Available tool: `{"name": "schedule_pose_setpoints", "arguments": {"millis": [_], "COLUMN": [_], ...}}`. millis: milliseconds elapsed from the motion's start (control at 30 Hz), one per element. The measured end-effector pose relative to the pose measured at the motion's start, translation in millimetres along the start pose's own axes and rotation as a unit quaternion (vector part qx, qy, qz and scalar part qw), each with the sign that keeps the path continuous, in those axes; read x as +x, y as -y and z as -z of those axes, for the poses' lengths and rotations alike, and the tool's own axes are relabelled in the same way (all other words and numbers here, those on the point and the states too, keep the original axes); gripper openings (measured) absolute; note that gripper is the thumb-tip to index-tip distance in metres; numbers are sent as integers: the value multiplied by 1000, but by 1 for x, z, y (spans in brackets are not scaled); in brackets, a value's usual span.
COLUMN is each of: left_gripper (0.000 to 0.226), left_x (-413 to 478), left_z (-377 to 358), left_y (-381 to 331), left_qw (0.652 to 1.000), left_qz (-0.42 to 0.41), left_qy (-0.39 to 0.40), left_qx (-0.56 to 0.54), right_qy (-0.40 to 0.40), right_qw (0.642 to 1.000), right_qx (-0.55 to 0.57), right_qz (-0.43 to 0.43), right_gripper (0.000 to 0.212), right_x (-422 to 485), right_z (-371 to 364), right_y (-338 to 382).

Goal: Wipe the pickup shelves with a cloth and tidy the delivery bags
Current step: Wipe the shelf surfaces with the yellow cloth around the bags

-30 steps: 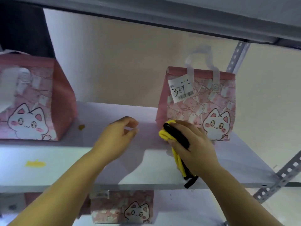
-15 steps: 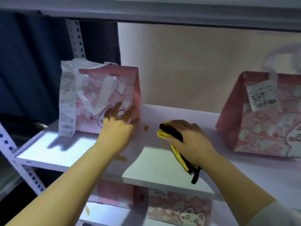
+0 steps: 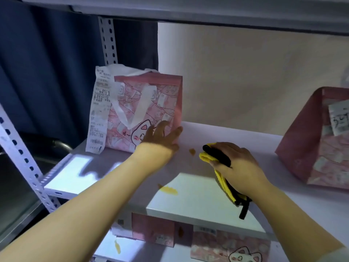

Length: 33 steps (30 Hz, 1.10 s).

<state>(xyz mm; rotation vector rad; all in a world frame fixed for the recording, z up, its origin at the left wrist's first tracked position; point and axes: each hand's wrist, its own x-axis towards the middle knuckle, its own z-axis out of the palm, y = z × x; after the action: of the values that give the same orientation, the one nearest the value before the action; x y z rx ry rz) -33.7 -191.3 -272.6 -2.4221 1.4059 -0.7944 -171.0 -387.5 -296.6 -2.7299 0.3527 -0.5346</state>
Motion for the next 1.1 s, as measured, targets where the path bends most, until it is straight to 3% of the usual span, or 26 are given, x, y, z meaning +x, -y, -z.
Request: {"name": "schedule_pose_setpoints", "arguments": {"millis": [100,133,200,267,333,500,633,800,867,967,1100], "left_gripper": [8,20,41,39,37,33,18,17,19,22,23], "left_x": [1,4,9,10,12,7,-3,-6,-7,-11,-15], "left_z": [-8,-13,-26,-36,-40,-49,-51,-60,-60,-64,-66], "left_y": [13,17,26,37,45,47,39,37,36,31,25], "left_qw": [998,996,995,990,989,985,968,952,943,940,946], "left_qz": [-36,-33,15,40,44,39,20,33,59,81,103], "left_qy": [-51,-56,-14,74,78,37,-54,47,97,142,135], "left_qx": [-30,-59,-93,-109,-116,-162,-245,-302,-312,-300,-276], "right_qy": [-4,-1,9,17,30,114,147,197,175,110,117], "right_qw": [1000,1000,1000,999,999,989,975,950,945,968,987], "right_qx": [9,11,16,15,12,-42,-67,-120,-136,-127,-98], "right_qz": [-9,-11,-17,-24,-25,82,152,212,240,184,47], "right_gripper": [36,35,32,32,35,46,43,47,44,46,53], "right_x": [4,6,8,10,12,9,7,34,53,90,126], "right_z": [-3,-5,-7,-8,-9,-14,-24,-36,-42,-53,-69], "right_y": [0,0,1,1,1,6,12,-8,-16,-29,-38]}}
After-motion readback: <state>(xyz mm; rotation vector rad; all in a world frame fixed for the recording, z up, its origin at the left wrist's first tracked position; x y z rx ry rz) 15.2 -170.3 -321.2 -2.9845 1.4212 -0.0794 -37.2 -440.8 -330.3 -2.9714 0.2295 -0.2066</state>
